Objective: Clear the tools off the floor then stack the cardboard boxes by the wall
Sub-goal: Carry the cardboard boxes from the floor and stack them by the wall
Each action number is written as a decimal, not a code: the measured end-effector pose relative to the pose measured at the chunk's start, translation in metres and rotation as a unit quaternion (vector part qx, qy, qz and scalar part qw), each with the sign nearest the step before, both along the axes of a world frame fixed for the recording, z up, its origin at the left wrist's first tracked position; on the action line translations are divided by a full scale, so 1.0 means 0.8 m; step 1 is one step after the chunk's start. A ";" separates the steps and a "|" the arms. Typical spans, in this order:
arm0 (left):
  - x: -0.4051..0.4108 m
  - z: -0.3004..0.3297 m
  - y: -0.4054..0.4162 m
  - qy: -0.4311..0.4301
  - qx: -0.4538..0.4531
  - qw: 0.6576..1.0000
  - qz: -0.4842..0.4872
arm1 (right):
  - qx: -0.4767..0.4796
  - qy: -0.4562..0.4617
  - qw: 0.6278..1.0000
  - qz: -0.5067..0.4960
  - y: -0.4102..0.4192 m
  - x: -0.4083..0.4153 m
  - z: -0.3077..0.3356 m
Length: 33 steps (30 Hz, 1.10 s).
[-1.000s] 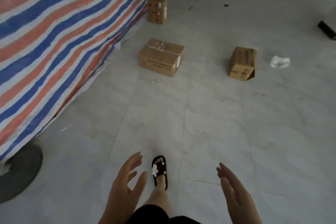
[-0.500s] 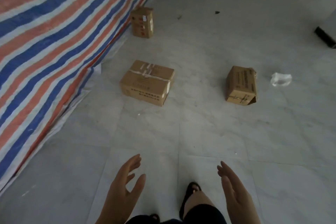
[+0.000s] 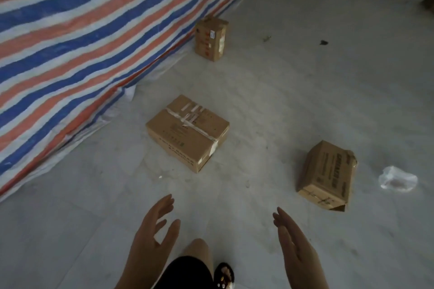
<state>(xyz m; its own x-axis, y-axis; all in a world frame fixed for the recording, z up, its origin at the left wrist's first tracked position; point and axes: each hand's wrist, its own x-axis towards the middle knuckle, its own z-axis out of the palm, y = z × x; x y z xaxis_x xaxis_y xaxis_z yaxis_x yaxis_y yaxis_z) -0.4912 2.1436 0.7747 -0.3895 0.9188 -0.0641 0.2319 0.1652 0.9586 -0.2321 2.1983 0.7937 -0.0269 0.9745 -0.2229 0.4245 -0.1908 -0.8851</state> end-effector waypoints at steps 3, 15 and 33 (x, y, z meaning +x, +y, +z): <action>0.007 -0.010 0.059 0.000 -0.021 0.999 0.034 | 0.001 -0.007 0.999 0.031 0.083 -0.004 -0.009; -0.030 -0.042 0.406 -0.003 -0.077 0.992 0.104 | -0.008 -0.068 0.991 0.114 0.464 -0.042 -0.030; -0.094 -0.476 0.643 -0.097 -0.364 0.843 0.385 | -0.165 -0.207 0.889 0.373 0.906 -0.214 -0.463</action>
